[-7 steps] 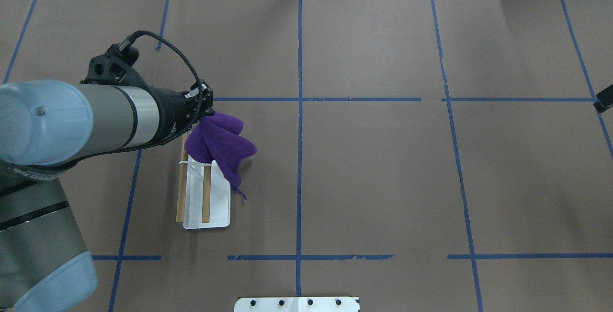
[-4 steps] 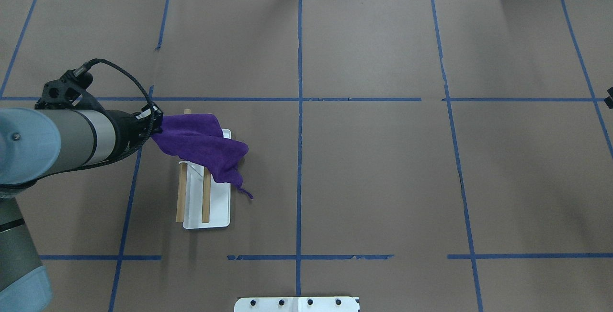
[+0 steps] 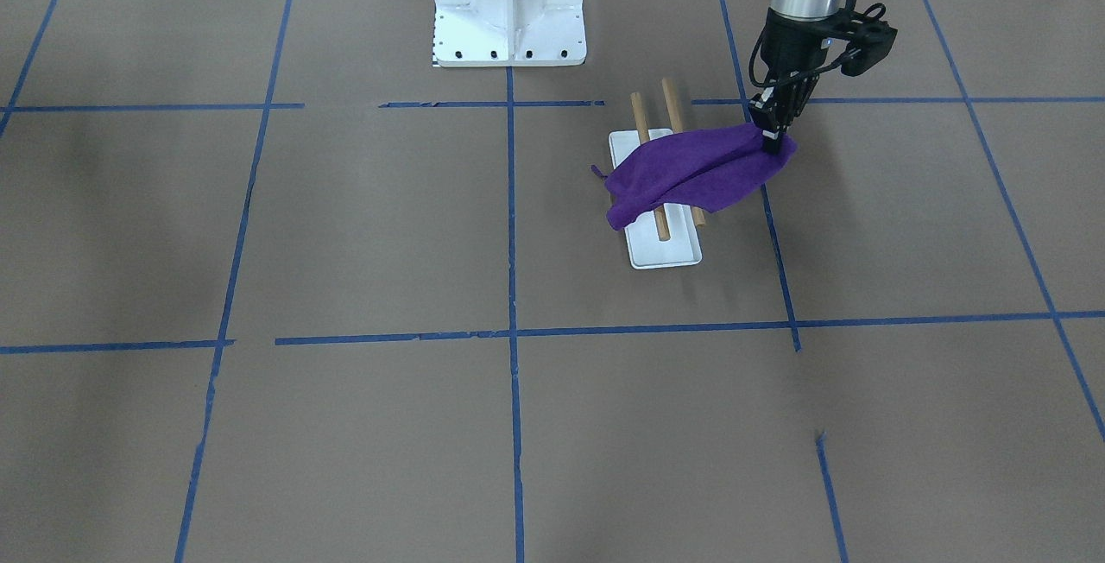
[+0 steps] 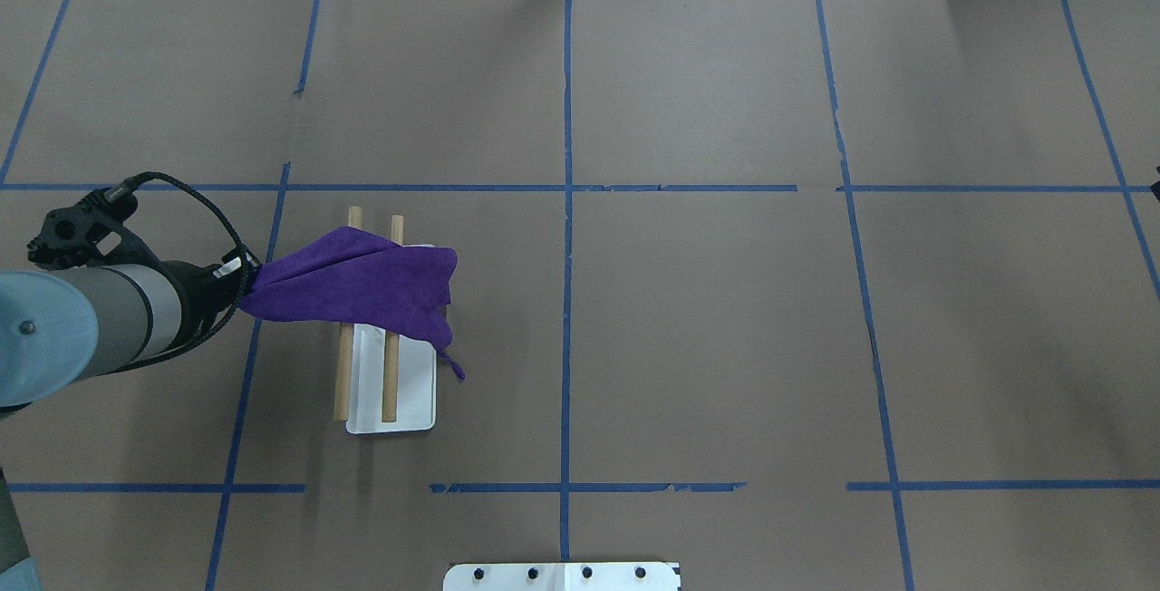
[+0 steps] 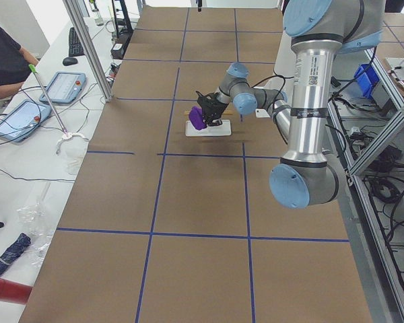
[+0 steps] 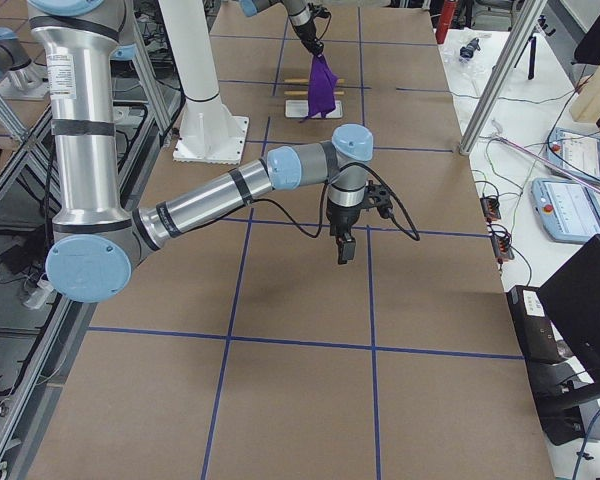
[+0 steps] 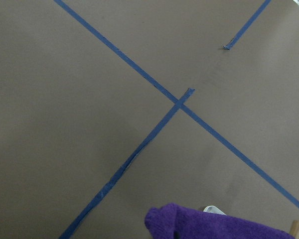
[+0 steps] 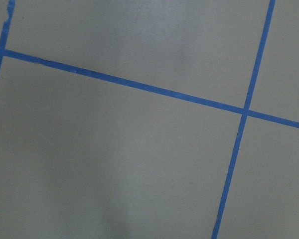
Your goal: Hang towel on rack
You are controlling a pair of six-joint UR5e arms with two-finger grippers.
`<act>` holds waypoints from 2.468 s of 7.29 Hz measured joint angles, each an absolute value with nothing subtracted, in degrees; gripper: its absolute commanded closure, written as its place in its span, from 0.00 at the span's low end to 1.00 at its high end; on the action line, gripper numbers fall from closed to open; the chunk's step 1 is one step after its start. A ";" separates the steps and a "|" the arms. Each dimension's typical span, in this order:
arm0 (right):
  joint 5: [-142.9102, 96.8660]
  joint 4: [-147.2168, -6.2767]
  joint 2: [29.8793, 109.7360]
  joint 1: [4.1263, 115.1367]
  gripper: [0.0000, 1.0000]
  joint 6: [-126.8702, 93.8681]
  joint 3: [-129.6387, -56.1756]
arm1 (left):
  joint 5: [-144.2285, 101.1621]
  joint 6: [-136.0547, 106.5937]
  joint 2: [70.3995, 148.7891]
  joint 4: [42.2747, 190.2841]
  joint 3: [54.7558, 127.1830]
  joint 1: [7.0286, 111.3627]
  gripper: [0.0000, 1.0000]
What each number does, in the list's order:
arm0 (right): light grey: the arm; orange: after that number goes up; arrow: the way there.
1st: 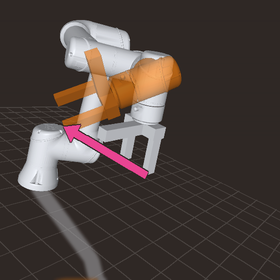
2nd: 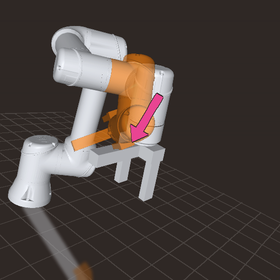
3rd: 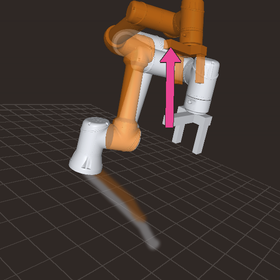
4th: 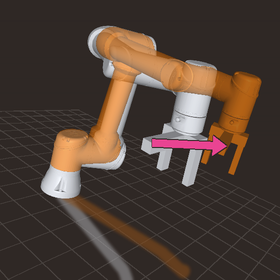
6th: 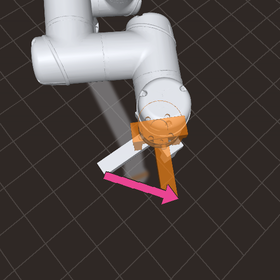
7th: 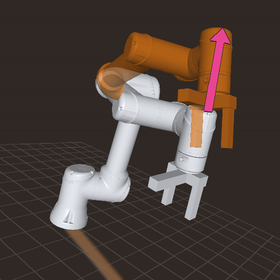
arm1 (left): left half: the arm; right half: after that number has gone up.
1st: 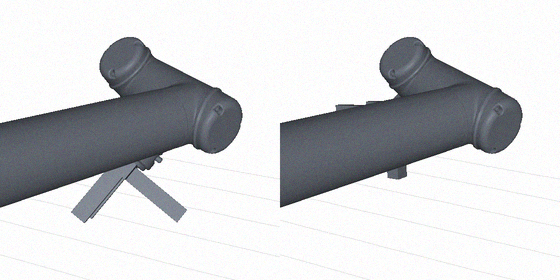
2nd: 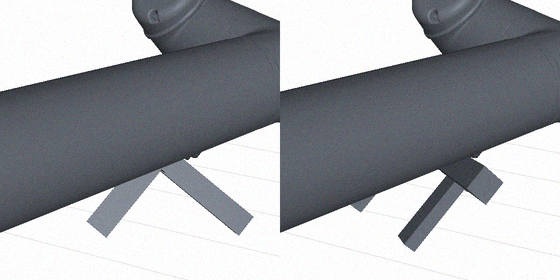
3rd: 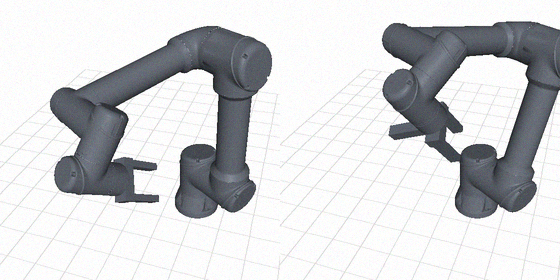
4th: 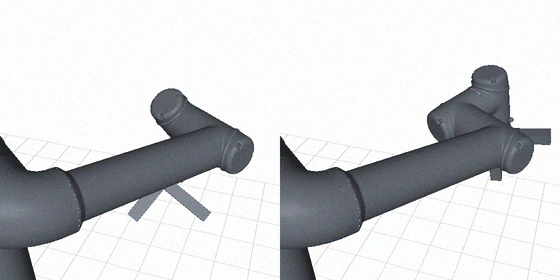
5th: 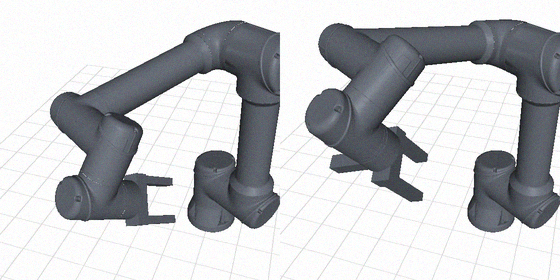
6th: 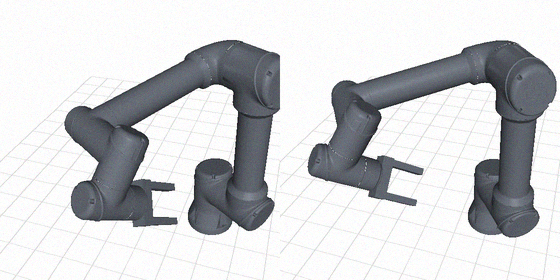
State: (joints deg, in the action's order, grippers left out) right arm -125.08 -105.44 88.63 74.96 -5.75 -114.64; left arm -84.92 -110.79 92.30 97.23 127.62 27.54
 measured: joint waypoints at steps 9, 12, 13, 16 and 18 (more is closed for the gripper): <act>-131.09 -98.19 96.12 79.13 0.00 -5.87 -113.80 | -110.99 -40.66 89.86 96.71 118.45 58.35 0.00; -134.95 -97.09 96.85 85.89 0.00 -1.99 -108.65 | -121.58 -7.69 90.60 97.19 104.20 77.93 0.00; -136.21 -97.05 96.86 87.56 0.00 -0.40 -106.90 | -123.06 -2.38 90.41 96.99 101.86 81.24 0.00; -140.11 -97.03 97.83 90.90 0.00 2.54 -104.56 | -129.34 2.72 89.98 94.33 98.50 86.05 0.00; -141.85 -97.03 98.61 91.48 0.00 2.76 -104.41 | -131.18 2.82 90.52 93.13 97.29 86.70 0.00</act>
State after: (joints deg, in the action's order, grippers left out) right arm -141.85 -97.03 98.61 91.48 2.76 -104.41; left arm -131.18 2.82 90.52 93.13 97.29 86.70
